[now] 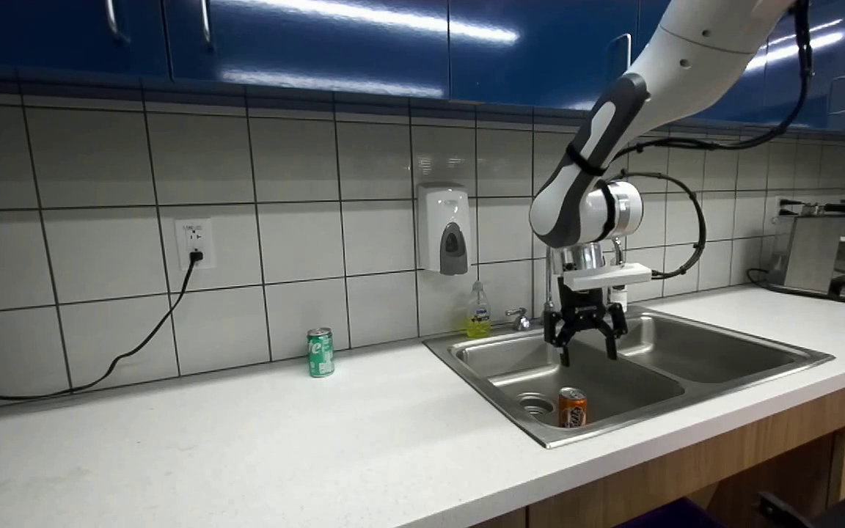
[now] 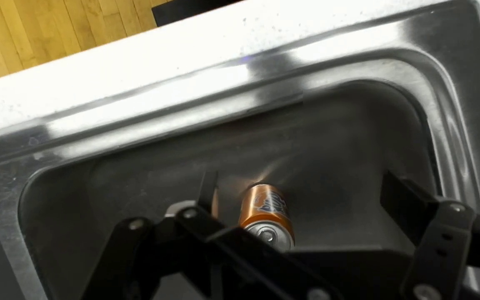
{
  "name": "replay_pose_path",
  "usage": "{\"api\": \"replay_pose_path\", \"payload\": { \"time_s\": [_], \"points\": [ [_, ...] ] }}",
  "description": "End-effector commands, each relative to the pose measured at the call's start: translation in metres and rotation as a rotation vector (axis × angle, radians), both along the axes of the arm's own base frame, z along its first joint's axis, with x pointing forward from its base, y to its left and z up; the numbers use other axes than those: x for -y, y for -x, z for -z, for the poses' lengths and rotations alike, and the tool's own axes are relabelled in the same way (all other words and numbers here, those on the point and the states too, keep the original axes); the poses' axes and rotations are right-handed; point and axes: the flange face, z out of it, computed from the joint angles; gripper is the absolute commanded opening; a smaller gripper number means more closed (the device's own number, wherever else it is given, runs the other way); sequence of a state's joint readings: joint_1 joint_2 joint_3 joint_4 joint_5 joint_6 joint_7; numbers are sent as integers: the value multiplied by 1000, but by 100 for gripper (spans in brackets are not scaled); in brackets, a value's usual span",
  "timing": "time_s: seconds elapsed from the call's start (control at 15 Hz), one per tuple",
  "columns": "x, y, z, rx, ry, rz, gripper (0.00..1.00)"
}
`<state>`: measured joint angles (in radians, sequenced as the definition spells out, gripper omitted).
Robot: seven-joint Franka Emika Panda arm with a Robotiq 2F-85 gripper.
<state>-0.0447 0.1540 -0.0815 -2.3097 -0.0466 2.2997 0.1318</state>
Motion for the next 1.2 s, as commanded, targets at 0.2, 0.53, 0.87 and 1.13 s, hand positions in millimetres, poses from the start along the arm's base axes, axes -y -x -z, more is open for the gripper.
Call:
{"api": "replay_pose_path", "payload": {
  "time_s": [0.2, 0.53, 0.87, 1.13],
  "points": [
    [32, -43, 45, -7, 10, -45, 100],
    [48, -67, 72, -15, 17, -52, 100],
    [54, -87, 97, -14, 4, -61, 100],
    [51, -95, 110, -20, -15, -74, 100]
  ]
}}
